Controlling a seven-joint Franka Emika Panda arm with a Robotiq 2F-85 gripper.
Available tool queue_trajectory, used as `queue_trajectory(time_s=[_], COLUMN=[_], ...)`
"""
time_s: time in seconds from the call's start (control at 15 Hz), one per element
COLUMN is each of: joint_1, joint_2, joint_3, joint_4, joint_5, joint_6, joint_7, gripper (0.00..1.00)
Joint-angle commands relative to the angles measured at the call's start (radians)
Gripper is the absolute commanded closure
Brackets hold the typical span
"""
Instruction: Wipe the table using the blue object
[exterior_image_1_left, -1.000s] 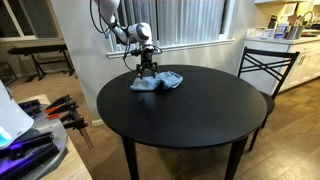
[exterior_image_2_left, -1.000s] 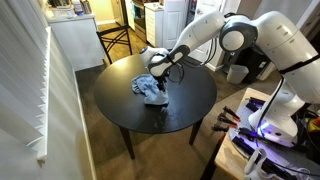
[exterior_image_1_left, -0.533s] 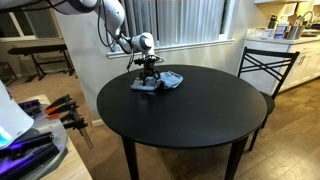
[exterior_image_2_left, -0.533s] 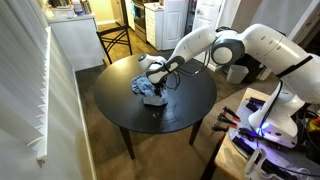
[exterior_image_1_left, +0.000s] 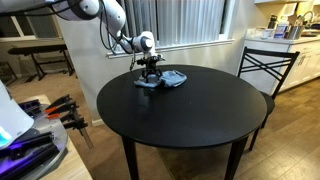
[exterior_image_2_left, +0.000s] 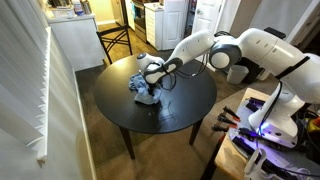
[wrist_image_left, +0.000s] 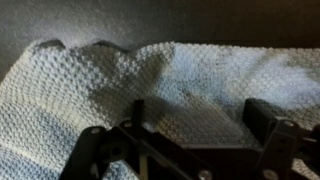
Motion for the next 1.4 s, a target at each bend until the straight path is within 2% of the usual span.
queue_trajectory(time_s=[0.0,0.47,0.6,0.73,0.93,1.0,1.33], joint_1=[-0.046,-0.134,-0.150,-0.141,-0.158,-0.160,-0.220], joint_2=[0.031,0.039,0.038,0.045,0.049,0.047,-0.014], joint_3=[0.066,0.162,0.165,0.118,0.063,0.030,-0.067], joint_4=[0.027,0.026,0.028,0.049,0.065,0.065,-0.064], joint_5=[0.025,0.063,0.058,0.095,0.074,0.070,0.094], joint_6=[0.099,0.129,0.126,0.121,0.142,0.160,0.326], joint_7=[-0.125,-0.246,-0.240,-0.224,-0.146,-0.107,0.082], gripper=[0.26,0.71,0.84,0.97,0.99,0.98,0.96])
